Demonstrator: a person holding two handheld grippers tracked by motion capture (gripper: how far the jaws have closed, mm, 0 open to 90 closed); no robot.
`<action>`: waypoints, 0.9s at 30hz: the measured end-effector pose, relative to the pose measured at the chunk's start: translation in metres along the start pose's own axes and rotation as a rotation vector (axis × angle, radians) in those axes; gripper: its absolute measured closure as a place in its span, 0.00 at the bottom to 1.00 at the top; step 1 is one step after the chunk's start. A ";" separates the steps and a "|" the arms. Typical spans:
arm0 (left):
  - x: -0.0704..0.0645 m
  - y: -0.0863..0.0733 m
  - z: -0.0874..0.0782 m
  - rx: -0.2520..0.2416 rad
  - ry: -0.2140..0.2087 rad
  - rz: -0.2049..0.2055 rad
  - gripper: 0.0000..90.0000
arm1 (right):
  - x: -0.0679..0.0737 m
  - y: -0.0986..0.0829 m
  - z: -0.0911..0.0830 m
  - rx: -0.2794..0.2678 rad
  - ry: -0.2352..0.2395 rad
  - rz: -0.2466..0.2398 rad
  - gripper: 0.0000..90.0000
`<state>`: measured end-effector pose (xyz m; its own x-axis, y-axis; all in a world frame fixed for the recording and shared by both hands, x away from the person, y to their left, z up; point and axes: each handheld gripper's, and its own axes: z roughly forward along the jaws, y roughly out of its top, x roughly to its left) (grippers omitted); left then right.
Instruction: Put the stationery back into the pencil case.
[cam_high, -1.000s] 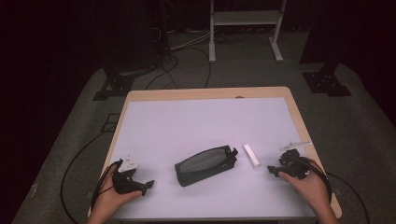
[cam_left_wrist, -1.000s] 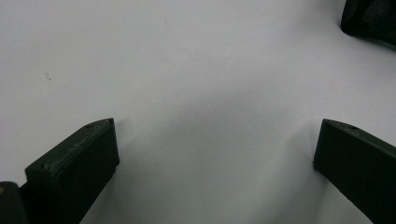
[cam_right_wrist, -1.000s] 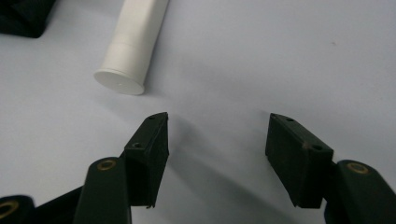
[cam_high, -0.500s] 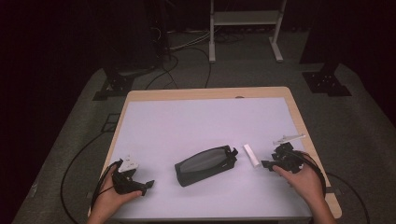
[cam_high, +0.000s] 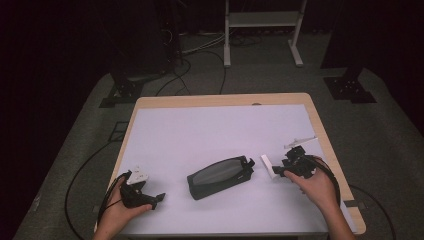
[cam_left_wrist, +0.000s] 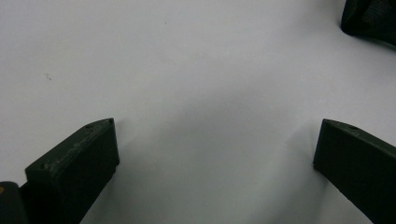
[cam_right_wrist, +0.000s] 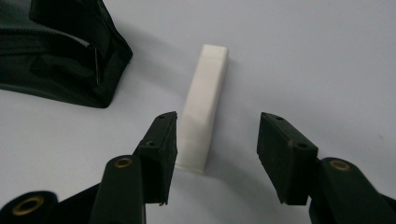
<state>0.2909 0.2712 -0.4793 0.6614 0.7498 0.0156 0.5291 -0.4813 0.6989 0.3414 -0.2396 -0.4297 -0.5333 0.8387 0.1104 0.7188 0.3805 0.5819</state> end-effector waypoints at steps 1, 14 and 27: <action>0.000 0.000 0.000 0.000 0.000 0.000 0.00 | 0.001 0.002 0.001 0.000 0.002 0.000 0.53; 0.000 0.000 0.000 0.000 0.000 0.000 0.00 | 0.006 0.023 0.016 0.007 0.021 -0.007 0.59; 0.000 0.000 0.000 0.001 0.000 -0.001 0.00 | 0.006 0.047 0.036 0.108 0.004 -0.007 0.63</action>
<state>0.2910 0.2712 -0.4793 0.6614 0.7499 0.0150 0.5298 -0.4812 0.6985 0.3883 -0.2026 -0.4311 -0.5399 0.8344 0.1105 0.7591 0.4260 0.4922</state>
